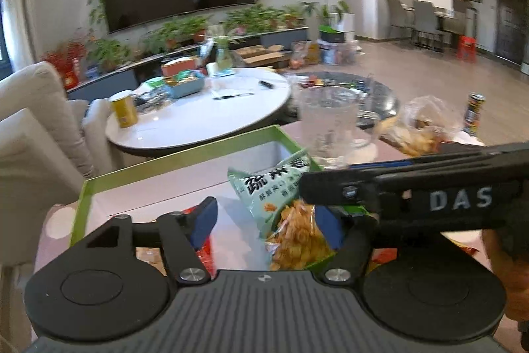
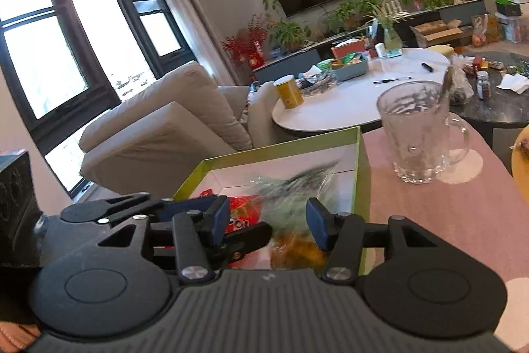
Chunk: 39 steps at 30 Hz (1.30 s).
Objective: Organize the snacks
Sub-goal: 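Carry the green vegetable-roll bag into the green box and open both grippers, then lower the right gripper onto the yellow-red chip bag and close it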
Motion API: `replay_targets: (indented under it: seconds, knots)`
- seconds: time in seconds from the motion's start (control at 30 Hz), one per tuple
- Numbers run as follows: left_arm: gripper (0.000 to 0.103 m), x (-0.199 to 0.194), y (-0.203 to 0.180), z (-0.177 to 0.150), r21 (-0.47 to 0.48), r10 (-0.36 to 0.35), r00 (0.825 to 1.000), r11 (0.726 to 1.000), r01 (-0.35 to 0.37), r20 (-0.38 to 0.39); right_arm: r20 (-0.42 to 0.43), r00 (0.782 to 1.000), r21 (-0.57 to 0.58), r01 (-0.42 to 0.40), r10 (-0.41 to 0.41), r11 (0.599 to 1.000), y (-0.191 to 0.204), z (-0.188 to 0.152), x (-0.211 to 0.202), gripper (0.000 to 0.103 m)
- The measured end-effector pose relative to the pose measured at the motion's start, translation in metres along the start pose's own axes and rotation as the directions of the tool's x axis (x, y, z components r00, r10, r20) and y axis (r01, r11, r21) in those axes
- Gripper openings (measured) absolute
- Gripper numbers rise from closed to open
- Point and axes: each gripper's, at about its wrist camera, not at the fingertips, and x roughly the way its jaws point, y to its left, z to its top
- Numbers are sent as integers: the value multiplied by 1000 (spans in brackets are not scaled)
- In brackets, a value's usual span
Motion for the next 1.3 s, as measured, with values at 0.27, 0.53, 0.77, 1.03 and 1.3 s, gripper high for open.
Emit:
replay_targets:
  seconds: [0.27, 0.53, 0.77, 1.03, 1.3]
  knots:
    - [68, -6, 8, -4, -38, 43, 999, 998, -43, -1, 35, 999, 10, 41, -42, 999, -7, -3, -12, 60]
    - [71, -16, 0, -13, -15, 42, 999, 999, -42, -3, 11, 997, 1, 71, -71, 997, -11, -6, -19, 60]
    - [74, -28, -1, -22, -36, 54, 998, 998, -54, -10, -31, 989, 2, 142, -142, 990, -21, -18, -26, 60]
    - [77, -44, -8, -35, -30, 51, 998, 998, -52, -21, -78, 976, 62, 208, -203, 976, -38, -30, -37, 60]
    - [79, -52, -15, -45, -26, 43, 998, 999, -44, -44, -130, 970, 58, 216, -207, 975, -35, -41, -39, 60]
